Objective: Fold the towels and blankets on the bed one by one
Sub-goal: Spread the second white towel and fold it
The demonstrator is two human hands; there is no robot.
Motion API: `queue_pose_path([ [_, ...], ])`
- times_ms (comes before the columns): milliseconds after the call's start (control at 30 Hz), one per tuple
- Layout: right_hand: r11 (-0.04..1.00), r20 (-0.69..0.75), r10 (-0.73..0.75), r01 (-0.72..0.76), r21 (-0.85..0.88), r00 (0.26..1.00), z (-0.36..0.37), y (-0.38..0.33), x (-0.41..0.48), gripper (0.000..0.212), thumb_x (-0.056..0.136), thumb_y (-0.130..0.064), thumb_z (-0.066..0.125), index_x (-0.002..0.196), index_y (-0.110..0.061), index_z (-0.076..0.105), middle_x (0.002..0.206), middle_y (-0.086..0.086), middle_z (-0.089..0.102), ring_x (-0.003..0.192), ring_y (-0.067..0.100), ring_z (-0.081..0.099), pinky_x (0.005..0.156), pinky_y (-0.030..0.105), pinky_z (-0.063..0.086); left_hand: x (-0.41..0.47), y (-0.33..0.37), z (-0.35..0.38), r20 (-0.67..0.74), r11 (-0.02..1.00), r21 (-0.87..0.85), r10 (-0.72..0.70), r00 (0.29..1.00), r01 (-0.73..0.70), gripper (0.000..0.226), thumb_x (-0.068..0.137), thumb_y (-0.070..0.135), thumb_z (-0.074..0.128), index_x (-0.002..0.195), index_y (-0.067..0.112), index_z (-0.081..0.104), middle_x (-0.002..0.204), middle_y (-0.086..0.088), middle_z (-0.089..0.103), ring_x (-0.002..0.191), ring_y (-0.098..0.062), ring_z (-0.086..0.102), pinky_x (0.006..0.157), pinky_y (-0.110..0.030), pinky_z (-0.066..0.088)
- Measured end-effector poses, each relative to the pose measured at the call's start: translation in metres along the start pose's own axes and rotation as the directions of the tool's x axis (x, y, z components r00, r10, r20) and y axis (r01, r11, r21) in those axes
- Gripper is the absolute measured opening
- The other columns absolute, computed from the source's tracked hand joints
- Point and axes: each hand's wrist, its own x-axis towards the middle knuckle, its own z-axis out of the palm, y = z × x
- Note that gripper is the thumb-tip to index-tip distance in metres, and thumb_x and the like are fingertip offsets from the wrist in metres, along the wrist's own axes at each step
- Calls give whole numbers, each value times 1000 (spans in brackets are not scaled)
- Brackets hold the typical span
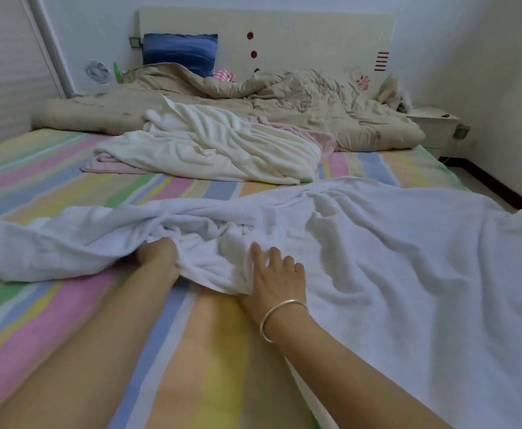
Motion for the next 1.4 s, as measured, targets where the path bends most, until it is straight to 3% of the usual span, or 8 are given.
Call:
queue_pose_path([
  [67, 997, 49, -67, 66, 27, 997, -3, -25, -5, 91, 80, -52, 59, 152, -26, 10, 149, 20, 24, 128, 44, 35, 105, 52, 30, 16, 18, -45, -79, 912, 343, 267, 960, -225, 48, 97, 10, 45, 145, 9, 40, 147, -13, 44, 132, -32, 46, 101, -36, 40],
  [133, 985, -93, -164, 169, 45, 982, -5, -53, -14, 82, 68, -45, 66, 143, -25, 41, 145, 20, 40, 128, 46, 43, 105, 55, 36, 38, 28, -90, -50, 733, 561, 494, 868, -385, 53, 94, 9, 46, 145, 18, 40, 148, -10, 45, 132, -35, 44, 108, -40, 36],
  [233, 922, -294, -348, 382, 64, 890, 2, -114, -37, 27, 67, -23, 48, 85, -22, 67, 94, 7, 65, 91, 32, 62, 75, 35, 45, 59, 39, -155, 23, 510, 777, 562, 827, -369, 51, 94, 9, 43, 143, 21, 42, 135, -24, 52, 117, -45, 51, 95, -48, 41],
  [400, 935, -276, -323, 351, 58, 905, -2, -159, -60, 28, 63, -14, 32, 67, -24, 58, 69, -1, 54, 62, 21, 52, 53, 28, 21, 58, 30, -222, 140, 183, 942, 549, 824, -282, 32, 99, 15, 40, 130, 12, 48, 109, -29, 56, 94, -45, 57, 67, -42, 39],
  [633, 985, -279, -168, 168, -23, 945, 3, -154, -77, 34, 67, -8, 31, 75, -19, 63, 73, 4, 55, 64, 26, 55, 51, 30, 23, 37, -3, -246, 79, 279, 936, 431, 899, -216, 41, 99, 18, 41, 135, -1, 36, 119, -28, 57, 106, -43, 57, 74, -42, 42],
  [800, 991, -275, -55, 20, -129, 960, 3, -131, -74, 28, 71, -2, 34, 81, -15, 57, 79, 7, 52, 67, 27, 53, 51, 31, 30, 7, -8, -257, 179, 212, 912, 566, 805, -352, 64, 91, 59, 48, 121, 2, 42, 100, -22, 63, 89, -38, 62, 61, -36, 42],
  [1000, 989, -321, -61, 13, -150, 945, -10, -92, -94, 31, 69, 2, 29, 85, -11, 52, 79, 9, 51, 66, 28, 52, 45, 27, 22, -11, -14, -267, 145, 183, 943, 523, 840, -278, 42, 95, 37, 56, 117, 4, 39, 107, -22, 61, 95, -39, 61, 65, -38, 44],
  [1400, 875, -27, -201, 192, 444, 979, -48, -70, -165, 42, 72, -29, 48, 112, -32, 58, 102, -15, 67, 92, 14, 62, 71, 29, 45, -15, -14, -307, 77, 210, 953, 534, 842, -220, 48, 96, 38, 55, 125, 3, 37, 116, -23, 55, 100, -41, 57, 71, -43, 46],
])
